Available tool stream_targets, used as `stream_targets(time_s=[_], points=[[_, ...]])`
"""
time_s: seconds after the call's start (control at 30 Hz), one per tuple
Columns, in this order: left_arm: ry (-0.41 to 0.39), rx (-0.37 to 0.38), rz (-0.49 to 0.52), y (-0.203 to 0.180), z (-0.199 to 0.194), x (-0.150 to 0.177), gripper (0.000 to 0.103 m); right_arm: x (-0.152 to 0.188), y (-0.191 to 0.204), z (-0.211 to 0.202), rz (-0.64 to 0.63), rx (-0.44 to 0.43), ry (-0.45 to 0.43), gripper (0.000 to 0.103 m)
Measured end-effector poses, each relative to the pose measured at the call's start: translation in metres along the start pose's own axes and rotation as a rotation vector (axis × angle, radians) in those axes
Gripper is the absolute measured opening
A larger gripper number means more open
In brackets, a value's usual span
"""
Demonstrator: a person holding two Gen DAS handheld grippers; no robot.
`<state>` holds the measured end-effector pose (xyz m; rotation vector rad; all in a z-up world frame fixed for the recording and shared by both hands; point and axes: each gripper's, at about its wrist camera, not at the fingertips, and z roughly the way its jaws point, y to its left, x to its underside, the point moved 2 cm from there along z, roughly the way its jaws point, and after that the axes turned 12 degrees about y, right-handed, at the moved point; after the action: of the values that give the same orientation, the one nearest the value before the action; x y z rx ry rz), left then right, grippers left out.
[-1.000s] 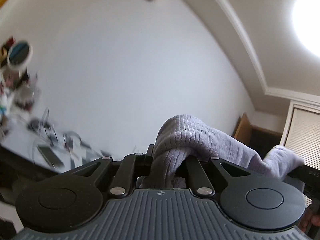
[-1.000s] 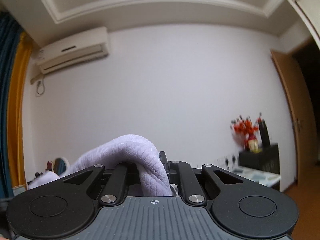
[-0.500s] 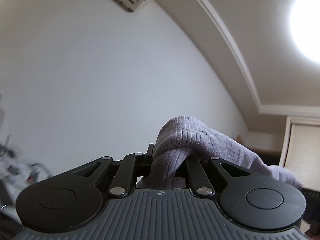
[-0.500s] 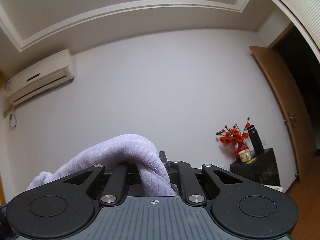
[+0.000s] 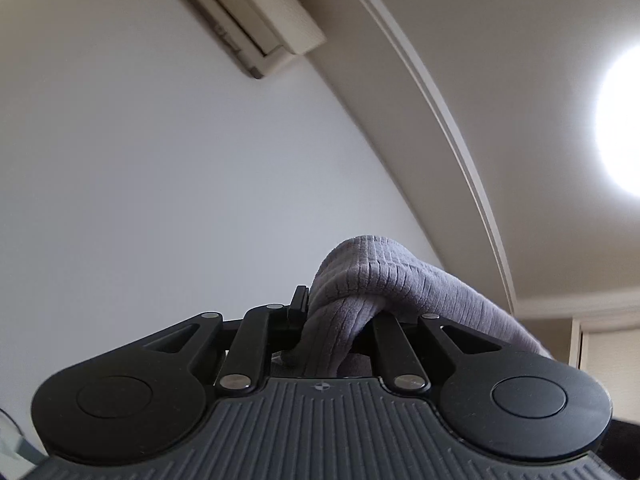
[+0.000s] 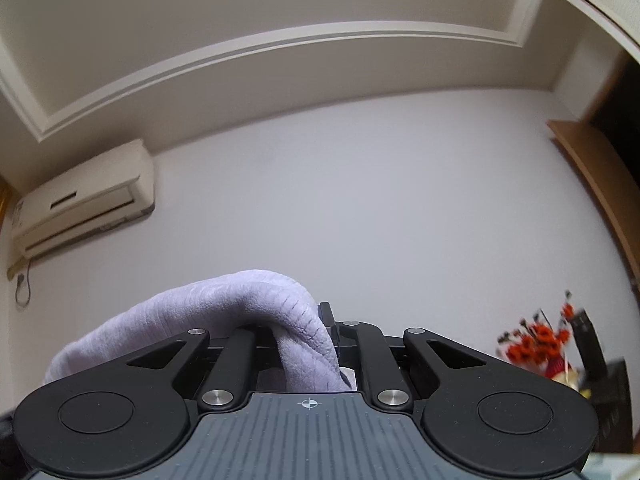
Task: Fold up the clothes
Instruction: 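Lift the hoodie off the pile with both tools and carry it away, then lay the hoodie onto the patterned table and open both tools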
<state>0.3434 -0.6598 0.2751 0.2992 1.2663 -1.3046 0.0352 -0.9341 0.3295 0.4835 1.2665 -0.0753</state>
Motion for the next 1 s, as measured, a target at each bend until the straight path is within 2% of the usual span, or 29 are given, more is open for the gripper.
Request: stream_targets(time_s=[0.13,0.27,0.33,0.4,0.5,0.63,0.73,0.8,0.87,0.93,1.0], points=[[0.024,-0.059,-0.029,0.027,0.062,0.013,0.011,-0.011,-0.008,0.06,-0.118,-0.033,-0.014,0.01],[0.018,-0.158,0.012,0.042,0.13,0.046,0.011,-0.005,-0.037,0.122,-0.175,-0.087,-0.026,0.01],[0.012,-0.23,0.043,0.053,0.164,0.071,0.011,0.004,-0.064,0.161,-0.187,-0.111,-0.009,0.01],[0.027,-0.322,0.067,0.066,0.205,0.101,0.011,0.022,-0.1,0.211,-0.155,-0.143,0.045,0.01],[0.085,-0.498,0.149,0.092,0.283,0.155,0.011,0.058,-0.162,0.305,-0.133,-0.1,0.146,0.01],[0.233,-0.749,0.243,0.155,0.374,0.242,0.012,0.14,-0.229,0.433,-0.13,-0.026,0.335,0.01],[0.416,-0.918,0.27,0.215,0.418,0.313,0.012,0.222,-0.275,0.518,-0.157,0.033,0.483,0.01],[0.53,-1.015,0.263,0.25,0.425,0.361,0.012,0.288,-0.301,0.555,-0.174,0.055,0.578,0.01],[0.646,-1.088,0.271,0.277,0.424,0.404,0.013,0.347,-0.319,0.572,-0.222,0.053,0.633,0.01],[0.766,-1.128,0.289,0.3,0.424,0.44,0.014,0.396,-0.333,0.581,-0.267,0.077,0.705,0.01],[0.853,-1.136,0.29,0.317,0.425,0.464,0.014,0.438,-0.348,0.59,-0.287,0.104,0.774,0.01]])
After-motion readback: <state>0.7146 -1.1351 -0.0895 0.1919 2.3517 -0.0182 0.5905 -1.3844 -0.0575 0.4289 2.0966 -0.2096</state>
